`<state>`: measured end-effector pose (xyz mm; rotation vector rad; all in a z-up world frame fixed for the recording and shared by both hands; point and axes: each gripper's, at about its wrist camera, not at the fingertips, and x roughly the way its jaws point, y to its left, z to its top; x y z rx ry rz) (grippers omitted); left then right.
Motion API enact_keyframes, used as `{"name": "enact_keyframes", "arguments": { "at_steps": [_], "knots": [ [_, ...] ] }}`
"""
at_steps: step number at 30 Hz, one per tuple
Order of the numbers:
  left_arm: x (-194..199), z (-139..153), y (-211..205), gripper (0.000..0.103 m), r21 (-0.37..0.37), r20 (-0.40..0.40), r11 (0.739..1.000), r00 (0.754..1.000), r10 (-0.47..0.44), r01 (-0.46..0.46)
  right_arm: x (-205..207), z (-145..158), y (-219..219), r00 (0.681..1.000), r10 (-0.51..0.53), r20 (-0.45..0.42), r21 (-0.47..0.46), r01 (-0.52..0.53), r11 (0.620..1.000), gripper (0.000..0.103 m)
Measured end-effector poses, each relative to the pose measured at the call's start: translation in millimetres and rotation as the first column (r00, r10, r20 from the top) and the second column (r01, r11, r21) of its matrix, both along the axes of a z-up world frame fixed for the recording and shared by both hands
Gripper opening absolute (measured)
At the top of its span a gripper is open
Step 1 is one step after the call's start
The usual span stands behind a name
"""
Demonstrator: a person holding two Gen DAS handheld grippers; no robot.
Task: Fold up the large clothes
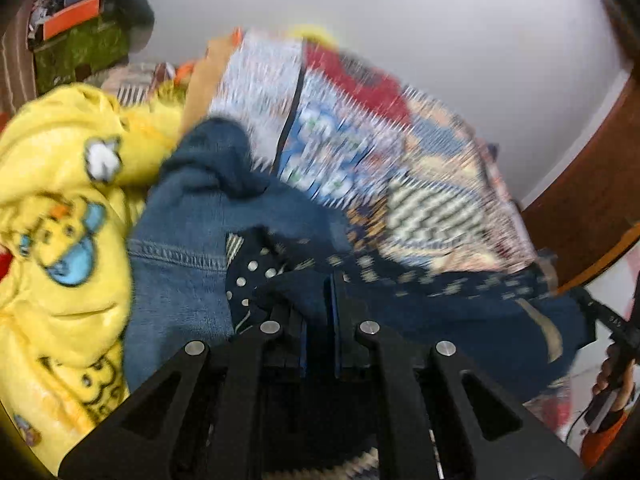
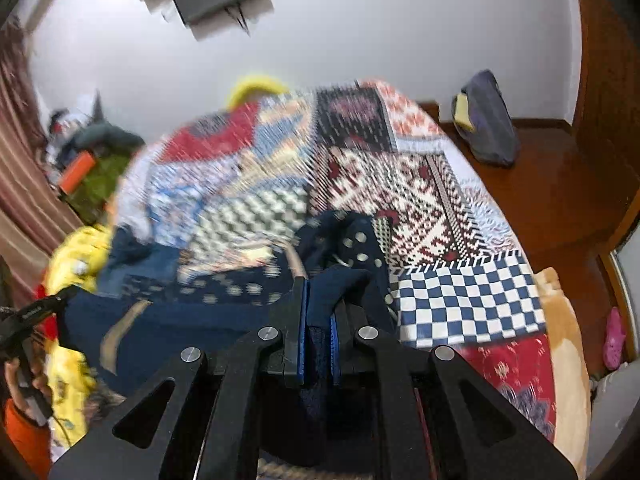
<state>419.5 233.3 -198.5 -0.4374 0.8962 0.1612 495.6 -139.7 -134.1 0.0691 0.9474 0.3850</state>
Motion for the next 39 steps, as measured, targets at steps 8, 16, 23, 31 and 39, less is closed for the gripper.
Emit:
{"name": "enact_keyframes", "arguments": {
  "at_steps": [8, 16, 23, 31, 39],
  "knots": [
    [17, -52, -22, 0.011, 0.13, -0.128, 0.983, 0.985, -0.111, 0.128, 10, -33, -17, 0.994, 0.058, -0.095, 0.022, -0.056, 0.998, 0.012],
    [-15, 7, -47, 0.039, 0.254, -0.114, 0.94, 0.972, -0.203, 0.226, -33, 12, -37, 1.0, 0.005, 0.016, -0.088, -0.004, 0.996, 0.027],
    [-48, 40, -94, 0.067, 0.291, -0.017, 0.914, 0.957, -0.29, 0.282, -82, 24, -3, 0.989, 0.14, 0.047, -0.03, -0.139, 0.99, 0.036],
    [-35, -3, -145, 0.067, 0.343, -0.09, 0.87, 0.935, -0.344, 0.353, -97, -7, 69, 0.955, 0.296, 0.008, -0.074, -0.294, 0.953, 0.037],
    [17, -12, -110, 0.07, 0.401, -0.045, 0.886, 0.971, -0.236, 0.234, -47, -29, 106, 0.939, 0.341, -0.04, -0.114, -0.343, 0.932, 0.037]
  ]
}}
